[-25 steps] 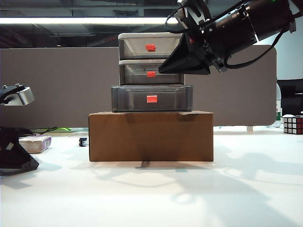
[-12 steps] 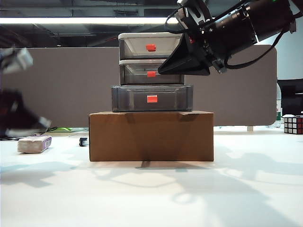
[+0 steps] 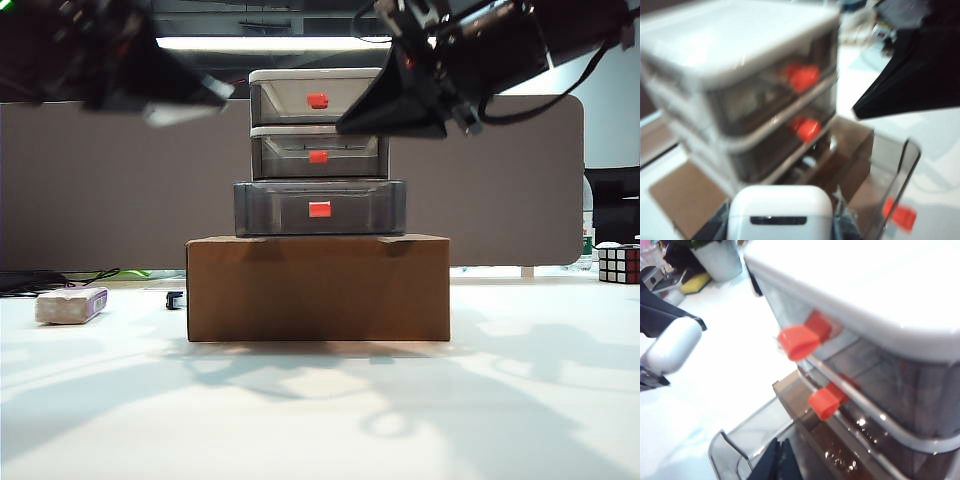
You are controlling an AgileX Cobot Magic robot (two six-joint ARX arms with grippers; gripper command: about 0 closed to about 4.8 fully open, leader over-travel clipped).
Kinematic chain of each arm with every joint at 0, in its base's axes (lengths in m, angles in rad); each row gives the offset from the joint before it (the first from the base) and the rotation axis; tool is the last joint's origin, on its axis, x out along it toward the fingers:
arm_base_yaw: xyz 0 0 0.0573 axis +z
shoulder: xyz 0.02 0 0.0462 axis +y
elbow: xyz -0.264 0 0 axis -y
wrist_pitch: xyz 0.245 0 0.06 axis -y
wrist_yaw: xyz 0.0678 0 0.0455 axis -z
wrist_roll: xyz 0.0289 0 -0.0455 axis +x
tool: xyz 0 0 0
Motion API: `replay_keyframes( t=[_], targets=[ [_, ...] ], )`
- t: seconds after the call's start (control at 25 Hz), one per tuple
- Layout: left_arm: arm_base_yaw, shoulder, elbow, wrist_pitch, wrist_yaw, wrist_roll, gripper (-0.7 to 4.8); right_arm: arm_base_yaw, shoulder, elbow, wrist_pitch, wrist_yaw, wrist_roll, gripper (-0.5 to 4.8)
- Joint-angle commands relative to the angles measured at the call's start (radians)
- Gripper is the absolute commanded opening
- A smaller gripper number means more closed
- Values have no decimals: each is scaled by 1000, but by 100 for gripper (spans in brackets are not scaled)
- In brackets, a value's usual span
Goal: Open the third layer of the drawer on the table, pick up the earphone case on the table and put it in, and finally close the drawer.
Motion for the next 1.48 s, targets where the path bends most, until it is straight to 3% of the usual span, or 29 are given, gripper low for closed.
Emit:
replay_keyframes(
  t=[0.04,0.44,0.6,0.8,0.88,1.0,1.08,1.16,1.2,1.24,1.48],
  targets=[
    [-71,56,63,-7,-48,13,84,0,-37,6,12,-2,-4,-6],
    [-212,360,256,-23,-45,24,91,0,-108,6,12,0,-7,-5],
    [-218,388,271,-70,-86,25,208,0,-111,6,12,-1,-7,-6],
    [-216,384,271,-97,-108,27,298,0,-111,6,12,0,-7,-5],
    [-217,378,271,-94,-107,26,385,0,-111,6,12,0,-7,-6],
    [-217,369,272,-109,-108,21,385,0,-111,6,11,0,-7,-5],
    [-217,324,272,-172,-108,21,339,0,-112,6,11,-1,-7,-5],
    [-217,256,272,-260,-107,23,252,0,-112,6,13,-3,-7,-5],
    [-217,204,272,-328,-108,23,156,0,-112,6,13,-3,-7,-5],
    [-217,128,272,-435,-103,23,15,0,-112,6,14,-3,-8,-5],
    [-216,50,269,-684,-107,42,-6,0,-111,6,54,8,-15,-6]
  ],
)
